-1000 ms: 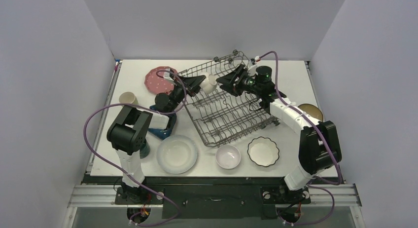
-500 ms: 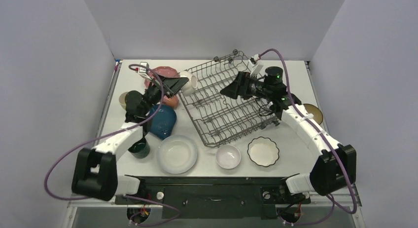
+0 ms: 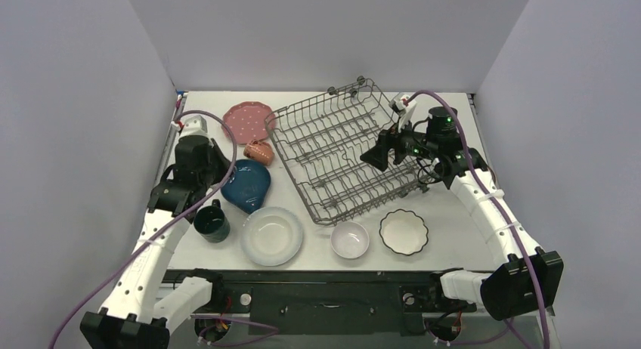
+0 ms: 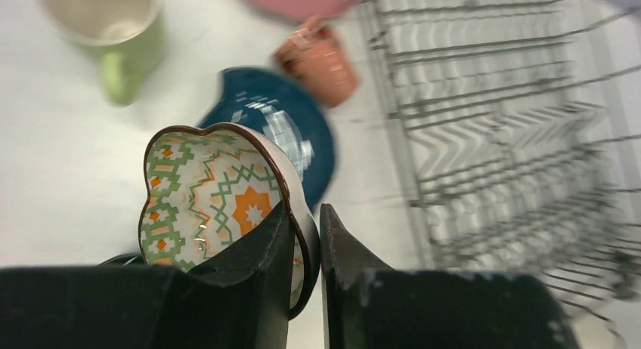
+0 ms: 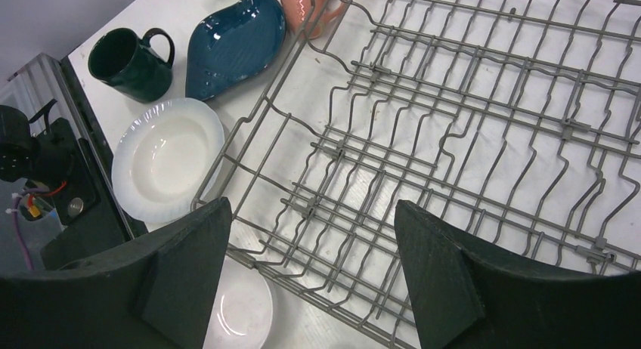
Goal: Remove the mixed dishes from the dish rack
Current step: Place the bowl at the center of the board.
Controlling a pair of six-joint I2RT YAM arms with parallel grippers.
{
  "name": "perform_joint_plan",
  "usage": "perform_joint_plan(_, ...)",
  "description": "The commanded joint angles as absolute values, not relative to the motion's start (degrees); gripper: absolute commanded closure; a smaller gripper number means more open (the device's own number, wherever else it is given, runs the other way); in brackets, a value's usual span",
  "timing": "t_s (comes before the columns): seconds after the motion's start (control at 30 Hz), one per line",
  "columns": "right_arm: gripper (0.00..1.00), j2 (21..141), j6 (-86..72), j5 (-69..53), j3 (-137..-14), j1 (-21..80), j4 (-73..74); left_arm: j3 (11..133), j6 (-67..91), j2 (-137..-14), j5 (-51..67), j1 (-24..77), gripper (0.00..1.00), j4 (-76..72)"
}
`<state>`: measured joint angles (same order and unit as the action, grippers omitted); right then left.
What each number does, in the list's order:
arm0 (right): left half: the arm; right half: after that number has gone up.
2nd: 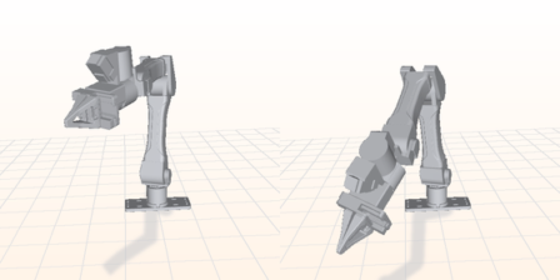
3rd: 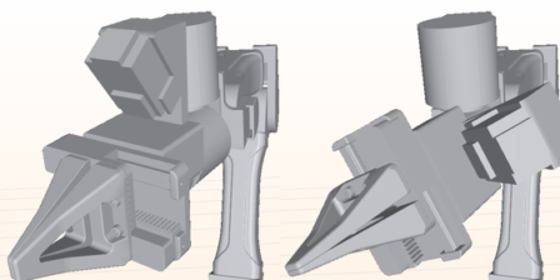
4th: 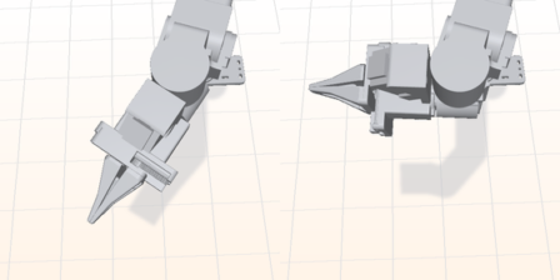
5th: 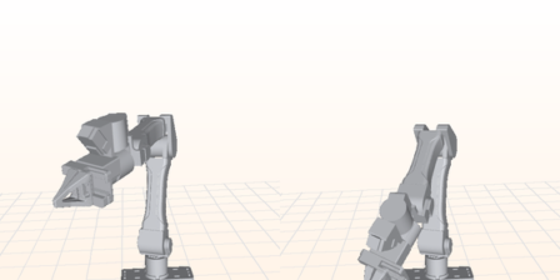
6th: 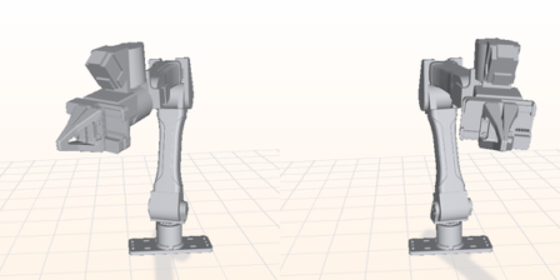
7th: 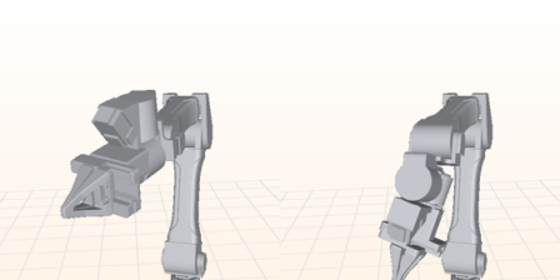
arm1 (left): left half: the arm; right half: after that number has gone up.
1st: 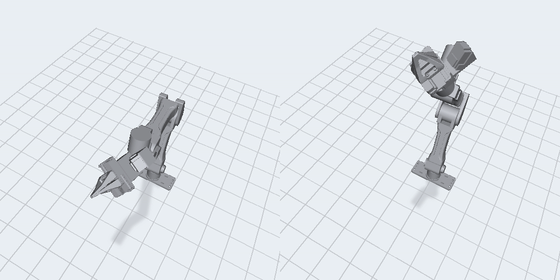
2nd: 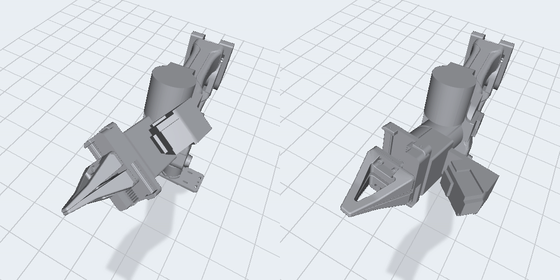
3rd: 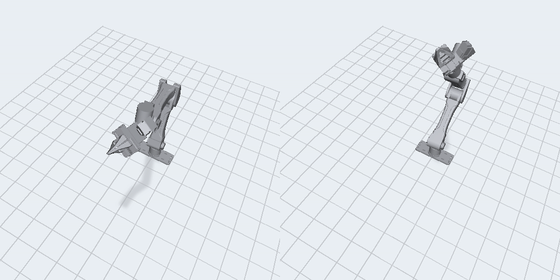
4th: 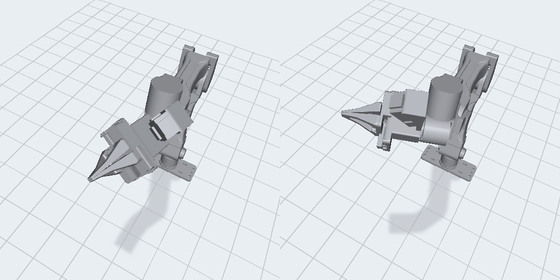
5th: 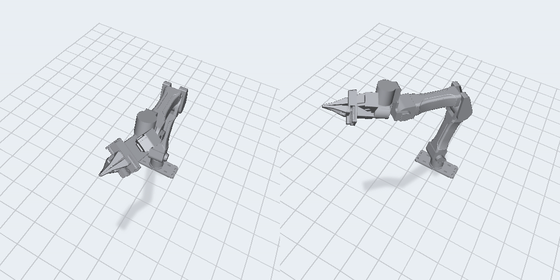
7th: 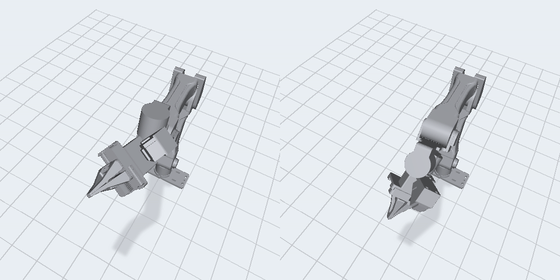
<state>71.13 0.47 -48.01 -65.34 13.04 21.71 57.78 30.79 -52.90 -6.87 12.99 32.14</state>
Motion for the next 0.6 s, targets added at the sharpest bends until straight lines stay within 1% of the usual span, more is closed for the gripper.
perform_joint_plan(0.0, 0.26, 69.7, 4.2, -49.5, -66.0, 12.0, 21.1, 56.2, 24.5, -57.3, -23.9, 10.3, 1.0, 40.5)
perform_joint_plan(0.2, 0.26, 69.6, 3.7, -50.4, -65.5, 10.5, 20.8, 51.1, 24.2, -63.2, -27.7, 6.3, 1.0, 34.3)
perform_joint_plan(0.4, 0.26, 69.6, 4.0, -50.8, -65.4, 10.3, 20.7, 49.8, 23.7, -70.4, -24.3, -0.4, 1.0, 28.3)
perform_joint_plan(0.57, 0.26, 69.9, 4.0, -51.2, -65.4, 10.3, 20.7, 51.9, 24.2, -77.0, -19.5, -8.0, 1.0, 27.7)
